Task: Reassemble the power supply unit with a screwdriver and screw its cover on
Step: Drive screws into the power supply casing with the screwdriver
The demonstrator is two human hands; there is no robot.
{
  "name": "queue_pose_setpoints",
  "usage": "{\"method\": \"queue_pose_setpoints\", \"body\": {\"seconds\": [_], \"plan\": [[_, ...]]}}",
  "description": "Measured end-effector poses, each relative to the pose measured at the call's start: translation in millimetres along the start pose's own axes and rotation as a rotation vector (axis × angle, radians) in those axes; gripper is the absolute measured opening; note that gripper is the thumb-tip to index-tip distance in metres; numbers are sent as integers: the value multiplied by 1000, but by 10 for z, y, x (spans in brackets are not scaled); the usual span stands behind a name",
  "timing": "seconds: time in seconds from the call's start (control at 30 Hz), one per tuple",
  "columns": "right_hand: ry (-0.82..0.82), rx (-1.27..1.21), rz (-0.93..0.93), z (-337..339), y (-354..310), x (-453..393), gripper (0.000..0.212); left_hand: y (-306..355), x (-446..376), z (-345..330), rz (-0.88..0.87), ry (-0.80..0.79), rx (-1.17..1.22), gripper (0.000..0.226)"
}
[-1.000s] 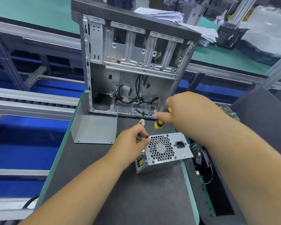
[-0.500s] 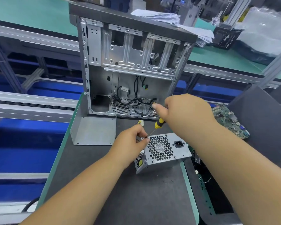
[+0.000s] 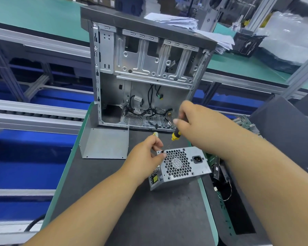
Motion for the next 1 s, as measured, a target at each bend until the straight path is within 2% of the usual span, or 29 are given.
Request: {"method": "queue_pose_setpoints", "body": {"seconds": [0.03, 0.1, 0.2, 0.27, 0.3, 0.37, 0.47, 0.53, 0.57, 0.67, 0.73, 0.8, 0.9, 1.0], "plan": [[-48, -65, 45, 29, -44, 27, 16, 3, 2, -1, 0, -2, -3, 24], [-45, -13, 95, 95, -92, 26, 17, 9, 8, -4, -7, -4, -1, 24], [91, 285, -5, 153, -75, -18, 45, 4, 14, -9, -10, -6, -7, 24], [162, 475, -67, 156, -66, -2, 54, -6, 3, -10, -5, -3, -19, 23], [184, 494, -70, 154, -67, 3, 55, -12, -3, -8, 1, 1, -13, 23], [132, 356, -40, 96, -59, 7, 47, -11, -14, -6, 3, 4, 0, 24], [-36, -27, 111, 50, -182, 29, 17, -7, -11, -11, -1, -2, 8, 24], [3, 32, 178, 92, -252, 22, 19, 1, 3, -17, -10, -7, 4, 24], [54, 125, 152, 106, -236, 4, 26, 7, 14, -21, -18, -9, -4, 24], [123, 451, -90, 137, -72, -35, 54, 31, 38, -40, -47, -19, -32, 25], [91, 494, -140, 99, -12, -24, 59, 38, 38, -27, -46, -14, -31, 23], [26, 343, -60, 34, -24, 4, 52, 50, 22, -18, -42, -15, -22, 23], [-122, -14, 59, 31, -109, 64, 18, 57, 7, -7, -34, -14, -33, 23], [-79, 106, 64, 86, -80, 7, 18, 55, 12, -12, -32, -10, -65, 22]]}}
Point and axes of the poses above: each hand's wrist, its own x-axis away from the middle knuckle, its own z-axis out of the back of the hand, y = z × x, the point moved 9 cm from there along -x, towards the middle knuckle, and after that the axes turned 6 degrees about y, right-handed, at the moved point
